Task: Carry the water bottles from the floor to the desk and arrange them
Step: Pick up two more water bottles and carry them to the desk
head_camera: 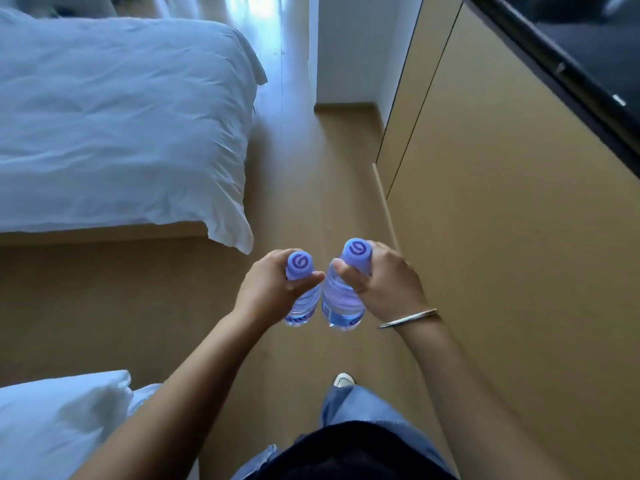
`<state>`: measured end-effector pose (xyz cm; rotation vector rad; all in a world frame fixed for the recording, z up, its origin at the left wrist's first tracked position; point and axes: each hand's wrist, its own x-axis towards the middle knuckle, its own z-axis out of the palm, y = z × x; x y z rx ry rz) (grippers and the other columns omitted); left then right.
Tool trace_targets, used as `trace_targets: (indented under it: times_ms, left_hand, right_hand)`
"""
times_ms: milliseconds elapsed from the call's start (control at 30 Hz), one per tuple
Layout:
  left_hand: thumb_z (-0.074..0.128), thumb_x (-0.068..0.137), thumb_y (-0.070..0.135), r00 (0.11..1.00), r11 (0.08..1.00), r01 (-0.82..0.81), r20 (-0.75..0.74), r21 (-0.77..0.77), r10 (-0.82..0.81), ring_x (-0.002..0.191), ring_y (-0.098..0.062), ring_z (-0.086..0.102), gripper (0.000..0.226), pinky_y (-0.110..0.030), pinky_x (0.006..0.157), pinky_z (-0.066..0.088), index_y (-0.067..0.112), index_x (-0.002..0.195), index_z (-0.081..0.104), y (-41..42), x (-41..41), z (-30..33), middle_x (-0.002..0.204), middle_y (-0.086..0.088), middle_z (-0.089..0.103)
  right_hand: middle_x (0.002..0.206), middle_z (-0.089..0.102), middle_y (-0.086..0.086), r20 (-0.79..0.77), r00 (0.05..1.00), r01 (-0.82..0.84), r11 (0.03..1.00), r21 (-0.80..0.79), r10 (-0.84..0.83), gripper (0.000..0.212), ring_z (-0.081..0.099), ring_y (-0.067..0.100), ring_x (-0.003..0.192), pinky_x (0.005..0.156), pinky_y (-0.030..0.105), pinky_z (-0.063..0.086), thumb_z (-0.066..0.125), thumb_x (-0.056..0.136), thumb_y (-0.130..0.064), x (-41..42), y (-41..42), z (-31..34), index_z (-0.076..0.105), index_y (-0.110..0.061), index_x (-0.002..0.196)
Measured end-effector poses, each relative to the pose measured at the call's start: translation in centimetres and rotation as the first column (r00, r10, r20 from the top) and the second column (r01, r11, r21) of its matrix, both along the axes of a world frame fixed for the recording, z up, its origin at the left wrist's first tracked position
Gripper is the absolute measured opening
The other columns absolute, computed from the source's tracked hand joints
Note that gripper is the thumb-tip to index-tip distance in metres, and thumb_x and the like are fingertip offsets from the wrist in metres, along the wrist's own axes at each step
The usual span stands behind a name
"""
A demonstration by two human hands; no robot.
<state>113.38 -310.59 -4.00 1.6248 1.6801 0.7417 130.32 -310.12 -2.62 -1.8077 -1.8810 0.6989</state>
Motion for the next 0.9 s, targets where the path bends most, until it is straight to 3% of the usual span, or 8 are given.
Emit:
trace_targets:
  times_ms: [233, 433, 700, 800, 900]
  left_hand:
    - [0.074, 0.077, 0.025, 0.99, 0.993, -0.114, 0.083, 0.026, 0.111, 0.082, -0.024, 0.062, 0.019, -0.041, 0.078, 0.049, 0.01, 0.084, 0.066, 10.7, 1.3, 0.5, 0.082, -0.005, 0.068]
    - [0.072, 0.078, 0.031, 0.995, 0.995, -0.096, 0.045, 0.039, 0.094, 0.08, -0.03, 0.062, 0.026, -0.046, 0.076, 0.05, 0.006, 0.082, 0.064, 19.0, -0.3, 0.3, 0.079, -0.011, 0.067]
    - [0.076, 0.074, 0.029, 0.997, 0.996, -0.036, 0.064, 0.079, 0.031, 0.069, -0.025, 0.055, 0.029, -0.044, 0.072, 0.048, 0.003, 0.079, 0.064, 32.4, -6.4, 0.7, 0.077, -0.017, 0.066]
    - [0.073, 0.065, 0.042, 0.999, 0.997, 0.002, 0.042, 0.079, -0.006, 0.072, -0.032, 0.059, 0.038, -0.044, 0.071, 0.049, 0.007, 0.077, 0.064, 37.3, -9.2, 1.4, 0.074, -0.014, 0.066]
    - [0.066, 0.061, 0.046, 0.997, 0.998, 0.023, 0.078, 0.059, -0.028, 0.068, -0.029, 0.056, 0.044, -0.047, 0.073, 0.05, 0.004, 0.076, 0.064, 41.6, -11.4, 1.9, 0.075, -0.018, 0.066]
  right_hand:
    - [0.094, 0.06, 0.006, 0.052, 0.995, -0.087, 0.995, 0.048, 0.084, 0.038, 0.053, 0.028, 0.092, 0.072, 0.033, 0.04, 0.056, 0.083, -0.051, 1.1, 12.2, 0.3, 0.059, -0.014, 0.093]
    - [0.093, 0.061, 0.005, 0.032, 0.995, -0.092, 0.995, 0.05, 0.09, 0.035, 0.054, 0.027, 0.089, 0.072, 0.031, 0.039, 0.056, 0.082, -0.05, -0.2, 20.7, 0.1, 0.06, -0.016, 0.09]
    - [0.092, 0.061, 0.009, 0.012, 0.999, -0.042, 0.999, 0.01, 0.041, 0.037, 0.055, 0.028, 0.087, 0.074, 0.035, 0.044, 0.058, 0.083, -0.049, -5.5, 33.2, 0.5, 0.059, -0.013, 0.087]
    - [0.089, 0.06, 0.008, -0.015, 1.0, -0.011, 1.0, 0.008, 0.011, 0.036, 0.055, 0.027, 0.084, 0.073, 0.036, 0.045, 0.059, 0.082, -0.049, -7.9, 37.3, 1.2, 0.059, -0.013, 0.086]
    - [0.09, 0.061, 0.011, -0.058, 0.998, -0.007, 1.0, 0.003, 0.007, 0.037, 0.057, 0.028, 0.084, 0.075, 0.038, 0.047, 0.06, 0.082, -0.046, -9.9, 41.0, 1.3, 0.06, -0.01, 0.088]
